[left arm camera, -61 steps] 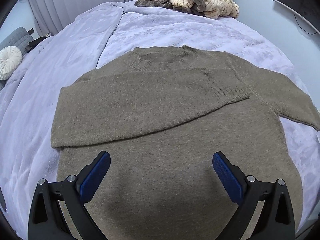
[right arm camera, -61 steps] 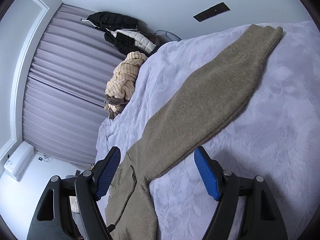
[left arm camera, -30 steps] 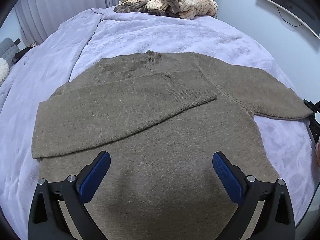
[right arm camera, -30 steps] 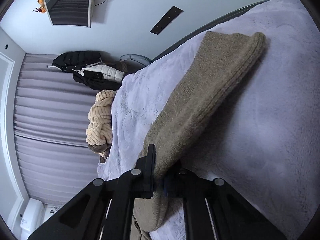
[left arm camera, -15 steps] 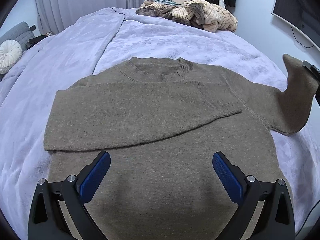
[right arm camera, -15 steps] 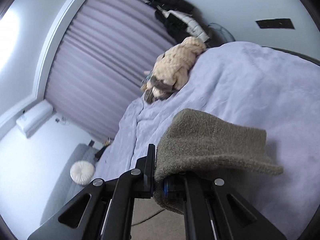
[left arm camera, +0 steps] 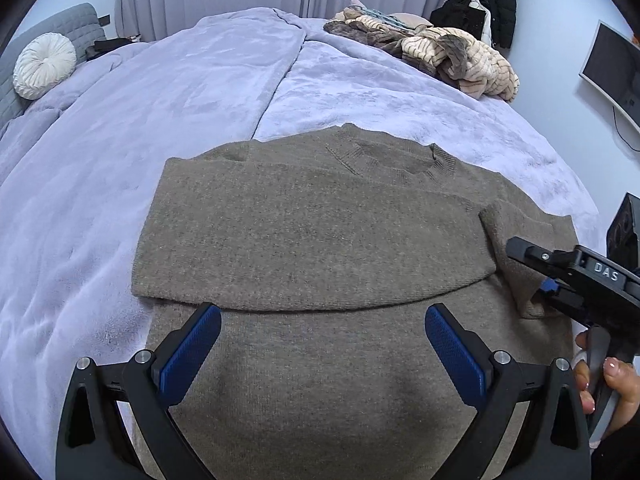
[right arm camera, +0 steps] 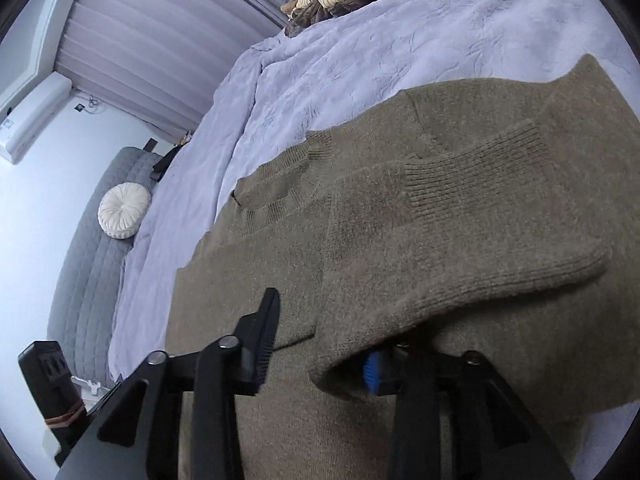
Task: Fold small clothes
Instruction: 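Carry the held sleeve across the sweater body with the right gripper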
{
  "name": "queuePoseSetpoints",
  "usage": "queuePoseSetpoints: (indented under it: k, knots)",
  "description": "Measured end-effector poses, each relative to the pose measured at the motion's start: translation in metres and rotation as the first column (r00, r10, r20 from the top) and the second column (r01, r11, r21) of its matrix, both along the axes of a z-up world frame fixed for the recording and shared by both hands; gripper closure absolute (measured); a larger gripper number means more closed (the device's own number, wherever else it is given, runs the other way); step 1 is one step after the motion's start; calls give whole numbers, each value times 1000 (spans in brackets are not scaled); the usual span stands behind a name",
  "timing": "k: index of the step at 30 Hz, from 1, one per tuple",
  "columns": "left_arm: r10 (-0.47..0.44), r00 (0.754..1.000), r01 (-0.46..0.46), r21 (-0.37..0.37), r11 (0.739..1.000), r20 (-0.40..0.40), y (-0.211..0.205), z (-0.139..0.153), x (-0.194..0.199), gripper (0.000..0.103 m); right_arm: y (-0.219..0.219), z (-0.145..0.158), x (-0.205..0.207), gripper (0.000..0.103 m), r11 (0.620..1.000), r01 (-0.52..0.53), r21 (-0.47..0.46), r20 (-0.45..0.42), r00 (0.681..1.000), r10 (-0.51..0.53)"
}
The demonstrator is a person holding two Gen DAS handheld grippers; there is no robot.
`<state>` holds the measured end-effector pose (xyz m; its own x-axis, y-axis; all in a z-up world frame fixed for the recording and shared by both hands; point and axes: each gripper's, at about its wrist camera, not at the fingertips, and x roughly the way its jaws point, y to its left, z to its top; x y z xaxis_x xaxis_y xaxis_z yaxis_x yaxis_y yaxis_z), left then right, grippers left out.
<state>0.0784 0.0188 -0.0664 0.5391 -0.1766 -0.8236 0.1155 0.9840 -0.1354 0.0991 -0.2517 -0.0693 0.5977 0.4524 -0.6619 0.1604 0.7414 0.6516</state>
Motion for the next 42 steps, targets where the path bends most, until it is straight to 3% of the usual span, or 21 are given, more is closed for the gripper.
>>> queuePoseSetpoints:
  k: [3, 8, 11, 13, 15, 16, 19, 22, 25, 27, 30, 31, 32, 34, 37, 42]
  knots:
    - [4, 999, -5, -19, 1000, -33, 0, -8, 6, 1, -17, 4, -12, 54, 998, 54, 20, 2, 999, -54]
    - [-13, 1000, 13, -55, 998, -13, 3, -3, 9, 1, -34, 10, -19, 51, 981, 105, 162, -17, 994, -104]
    - [-16, 1000, 16, -42, 999, 3, 10, -1, 9, 1, -23, 15, -19, 51, 989, 114, 94, -21, 993, -113]
    - [-7, 1000, 7, -44, 999, 2, 16, 0, 9, 1, -25, 12, -19, 51, 982, 177, 63, -39, 984, -175]
    - [13, 1000, -12, -66, 998, 10, 26, 2, 7, 1, -33, 8, -20, 92, 963, 253, 95, -41, 967, -250]
    - [19, 1000, -18, -76, 997, 14, 31, 3, 6, 1, -32, 10, -16, 97, 965, 248, 85, -32, 969, -246]
    - [36, 999, -34, -91, 995, 26, 48, 7, 7, 1, 5, 39, 7, 97, 992, 90, -85, 62, 994, -85]
    - [67, 997, -63, -91, 994, 43, 67, 10, 9, 1, 65, 58, 31, 97, 964, -108, -245, 111, 984, 138]
    - [93, 995, -88, -106, 991, 43, 85, 11, 10, 1, 121, 46, 48, 97, 908, -286, -306, 63, 946, 319]
    - [99, 995, -95, -120, 988, 26, 93, 7, 11, 1, 152, 27, 53, 96, 851, -398, -343, -13, 908, 420]
    - [86, 996, -85, -141, 986, -1, 95, 2, 15, 1, 178, 5, 47, 91, 783, -480, -395, -125, 873, 472]
    - [75, 997, -75, -148, 986, -3, 94, 1, 16, 1, 178, 6, 41, 80, 783, -476, -401, -120, 875, 470]
    - [57, 998, -57, -158, 986, -6, 89, 0, 18, 1, 175, 11, 36, 61, 799, -463, -384, -106, 882, 460]
    - [13, 1000, -15, -187, 982, -12, 80, 0, 22, 1, 157, 20, 22, 43, 842, -420, -339, -73, 904, 422]
    - [-64, 997, 51, -248, 967, -44, 63, -6, 36, 1, 119, 33, 0, 43, 900, -346, -265, -31, 936, 350]
    - [-92, 985, 41, -326, 945, -144, 41, -24, 53, 1, 28, 33, -51, 43, 982, -129, -138, -46, 991, 124]
